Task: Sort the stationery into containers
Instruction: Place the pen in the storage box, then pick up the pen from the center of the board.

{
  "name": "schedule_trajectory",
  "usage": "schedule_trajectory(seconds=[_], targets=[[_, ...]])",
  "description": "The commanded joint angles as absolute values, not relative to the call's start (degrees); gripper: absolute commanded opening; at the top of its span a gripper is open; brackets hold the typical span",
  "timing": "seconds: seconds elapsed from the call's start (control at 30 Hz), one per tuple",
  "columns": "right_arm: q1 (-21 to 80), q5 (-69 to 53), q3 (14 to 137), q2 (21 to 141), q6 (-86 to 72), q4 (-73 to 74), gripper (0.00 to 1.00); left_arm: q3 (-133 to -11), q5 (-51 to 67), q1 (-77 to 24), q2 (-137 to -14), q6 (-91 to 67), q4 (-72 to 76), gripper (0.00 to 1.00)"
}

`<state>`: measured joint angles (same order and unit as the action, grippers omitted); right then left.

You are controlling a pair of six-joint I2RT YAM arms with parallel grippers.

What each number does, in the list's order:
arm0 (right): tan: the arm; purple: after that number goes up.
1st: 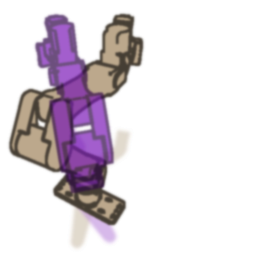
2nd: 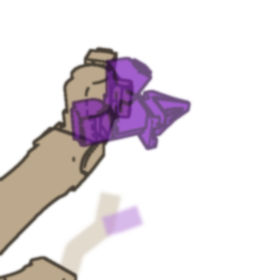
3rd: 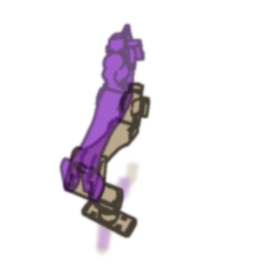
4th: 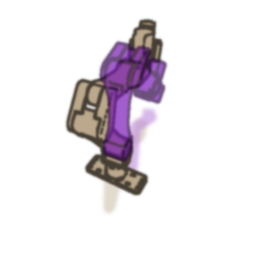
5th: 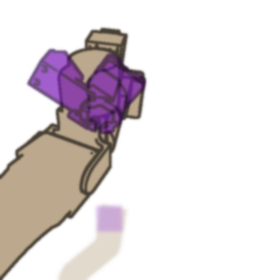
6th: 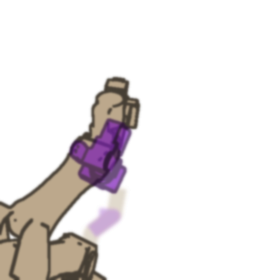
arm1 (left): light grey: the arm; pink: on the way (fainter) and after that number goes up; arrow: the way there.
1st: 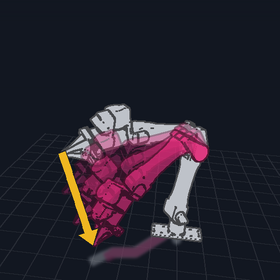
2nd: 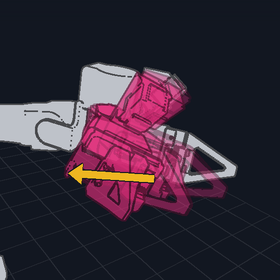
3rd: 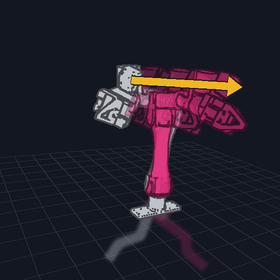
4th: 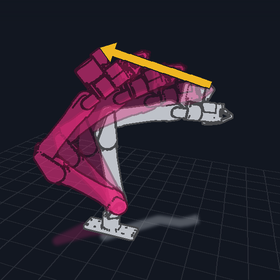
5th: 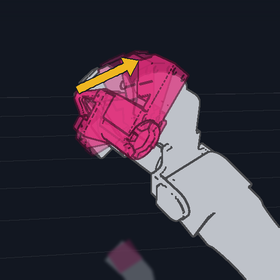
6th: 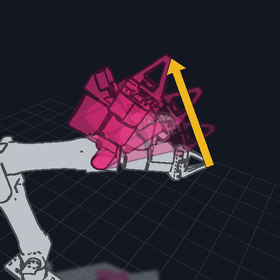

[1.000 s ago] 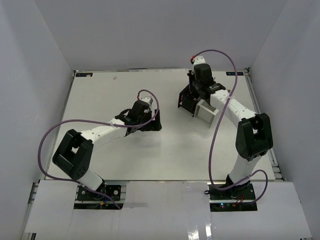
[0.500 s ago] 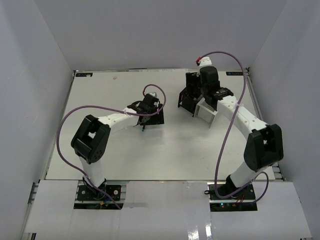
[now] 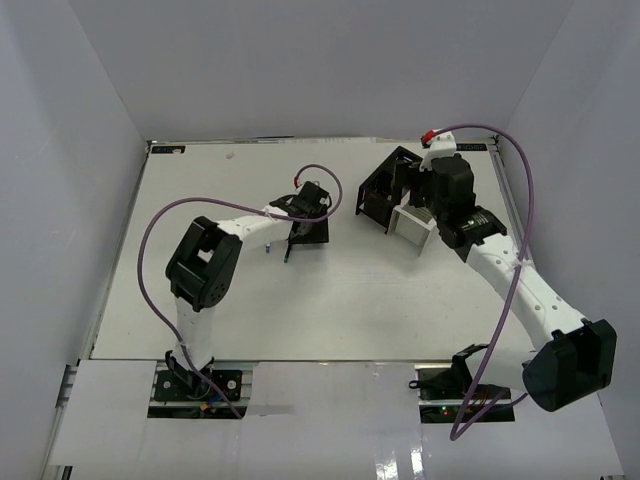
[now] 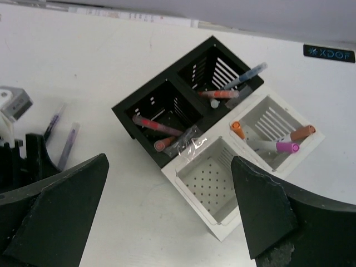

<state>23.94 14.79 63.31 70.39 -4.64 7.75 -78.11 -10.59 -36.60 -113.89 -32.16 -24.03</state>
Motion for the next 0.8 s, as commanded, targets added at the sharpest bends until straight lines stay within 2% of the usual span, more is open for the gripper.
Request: schedule_trajectory(seconds=[0.0,0.13,0.27,0.4,0.6,0.77], targets=[[23.7,14.3,61.4,68.5,-5.8,8.3,0.97,-81.6,-13.4,-36.9,-115.6,-30.6,-25.2,0.67],[23.7,14.0,60.4,67.4,-6.2,8.3,0.97,-84.5,-14.1,-36.9,-118.3,-30.2,-27.0,0.63],[23.6,13.5,59.9,66.8,-6.3,8.3,0.97,-86.2,-14.6,-37.2,-120.1,-29.5,-28.1,0.56],[23.6,12.2,60.1,66.8,-6.4,8.3,0.97,-86.2,-15.3,-38.5,-121.0,-28.7,-28.7,0.42],[23.7,8.4,60.6,67.2,-6.9,8.4,0.97,-83.6,-14.1,-40.0,-118.7,-29.1,-28.6,0.12],[23.6,-2.7,63.2,70.0,-9.0,10.0,0.97,-78.9,-12.5,-40.0,-109.3,-27.8,-27.3,0.02]])
